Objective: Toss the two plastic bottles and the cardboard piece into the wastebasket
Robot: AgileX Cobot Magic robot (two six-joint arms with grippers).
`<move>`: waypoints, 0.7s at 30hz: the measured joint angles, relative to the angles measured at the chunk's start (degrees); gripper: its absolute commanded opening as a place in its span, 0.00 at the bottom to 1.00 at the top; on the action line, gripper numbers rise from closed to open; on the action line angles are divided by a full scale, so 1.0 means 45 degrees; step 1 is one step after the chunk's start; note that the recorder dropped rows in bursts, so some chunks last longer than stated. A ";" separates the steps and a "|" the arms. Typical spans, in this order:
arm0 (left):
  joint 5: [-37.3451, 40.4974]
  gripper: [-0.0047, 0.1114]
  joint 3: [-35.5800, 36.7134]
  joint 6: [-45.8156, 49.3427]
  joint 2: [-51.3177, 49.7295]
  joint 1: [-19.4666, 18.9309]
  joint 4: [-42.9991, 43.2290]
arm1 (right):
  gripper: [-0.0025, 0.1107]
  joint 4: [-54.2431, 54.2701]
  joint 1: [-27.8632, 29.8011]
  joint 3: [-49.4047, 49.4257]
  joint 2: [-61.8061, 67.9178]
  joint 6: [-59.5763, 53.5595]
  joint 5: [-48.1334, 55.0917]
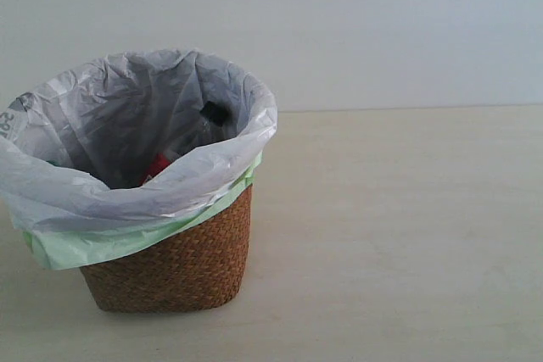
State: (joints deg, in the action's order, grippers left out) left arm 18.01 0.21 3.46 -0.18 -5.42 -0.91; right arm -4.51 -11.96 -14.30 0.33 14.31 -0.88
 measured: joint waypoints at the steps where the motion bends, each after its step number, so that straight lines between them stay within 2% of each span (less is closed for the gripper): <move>1: 0.0000 0.97 0.0000 0.0000 0.0000 0.0000 0.0000 | 0.03 0.0267 0.0065 0.0353 0.0000 -0.0410 -0.0373; 6: 0.0000 0.97 0.0000 0.0000 0.0000 0.0000 0.0000 | 0.03 0.1901 0.0119 0.1791 0.0000 -0.3057 -0.1245; 12: 0.0000 0.97 0.0000 0.0000 0.0000 0.0000 0.0000 | 0.03 0.2180 0.0119 0.3085 0.0000 -0.3904 -0.1202; 16: 0.0000 0.97 0.0000 0.0000 0.0000 0.0000 0.0000 | 0.03 0.2208 0.0119 0.3107 0.0000 -0.4293 -0.0249; 21: 0.0000 0.97 0.0000 0.0000 0.0000 0.0000 0.0000 | 0.03 0.2110 0.0125 0.3117 0.0000 -0.4499 0.2189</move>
State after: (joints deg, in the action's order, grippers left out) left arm 18.01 0.21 3.46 -0.18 -5.42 -0.91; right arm 4.98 -11.39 -0.27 0.33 -5.94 8.97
